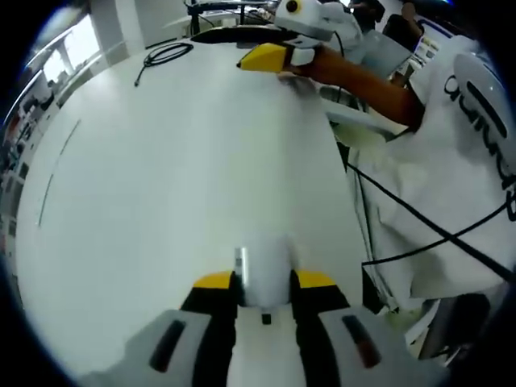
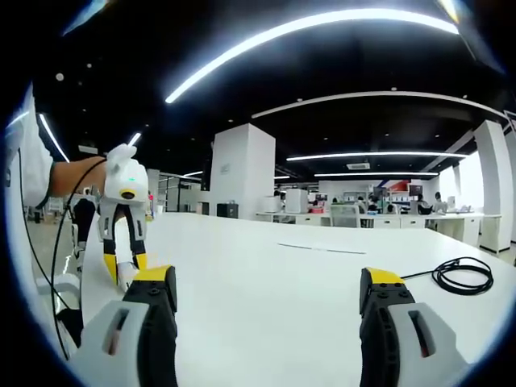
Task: Plug the desk Type‑C cable into the charger adapter.
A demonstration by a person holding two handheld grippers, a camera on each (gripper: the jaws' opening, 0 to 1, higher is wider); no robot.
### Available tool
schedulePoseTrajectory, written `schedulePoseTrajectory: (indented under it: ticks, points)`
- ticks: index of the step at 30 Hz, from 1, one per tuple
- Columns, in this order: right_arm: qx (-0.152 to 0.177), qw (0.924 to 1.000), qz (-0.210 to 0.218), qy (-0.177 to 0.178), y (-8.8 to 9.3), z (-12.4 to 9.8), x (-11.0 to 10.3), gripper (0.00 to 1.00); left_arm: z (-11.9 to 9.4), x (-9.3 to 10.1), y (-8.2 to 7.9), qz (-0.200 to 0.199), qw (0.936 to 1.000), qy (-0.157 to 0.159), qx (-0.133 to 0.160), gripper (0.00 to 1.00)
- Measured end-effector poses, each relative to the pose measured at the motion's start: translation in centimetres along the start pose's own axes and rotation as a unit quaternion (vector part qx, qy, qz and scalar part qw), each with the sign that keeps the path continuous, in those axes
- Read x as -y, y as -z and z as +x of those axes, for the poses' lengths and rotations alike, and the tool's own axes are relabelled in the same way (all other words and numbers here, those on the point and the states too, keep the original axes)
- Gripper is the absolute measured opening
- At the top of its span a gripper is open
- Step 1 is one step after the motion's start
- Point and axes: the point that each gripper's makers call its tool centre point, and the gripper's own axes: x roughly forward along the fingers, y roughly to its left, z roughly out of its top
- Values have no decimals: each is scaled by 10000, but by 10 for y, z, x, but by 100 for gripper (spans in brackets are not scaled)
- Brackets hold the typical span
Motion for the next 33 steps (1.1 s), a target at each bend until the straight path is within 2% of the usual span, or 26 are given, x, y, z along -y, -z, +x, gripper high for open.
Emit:
schedulePoseTrajectory:
  ticks: [11,25,28,33]
  points:
    - [-14,10000,-8,-14,-1,-2,-9,95,-2,1,-1,-90,9999,69,123,25]
    - [-31,10000,6,-41,0,-3,-18,95,-8,-1,-4,6,9998,21,201,24]
    - [-45,10000,17,-39,1,-3,-18,95,-15,1,-8,-60,9995,35,300,25]
    - [-58,10000,19,-60,1,-3,-22,95,-28,1,-19,-325,9964,122,767,25]
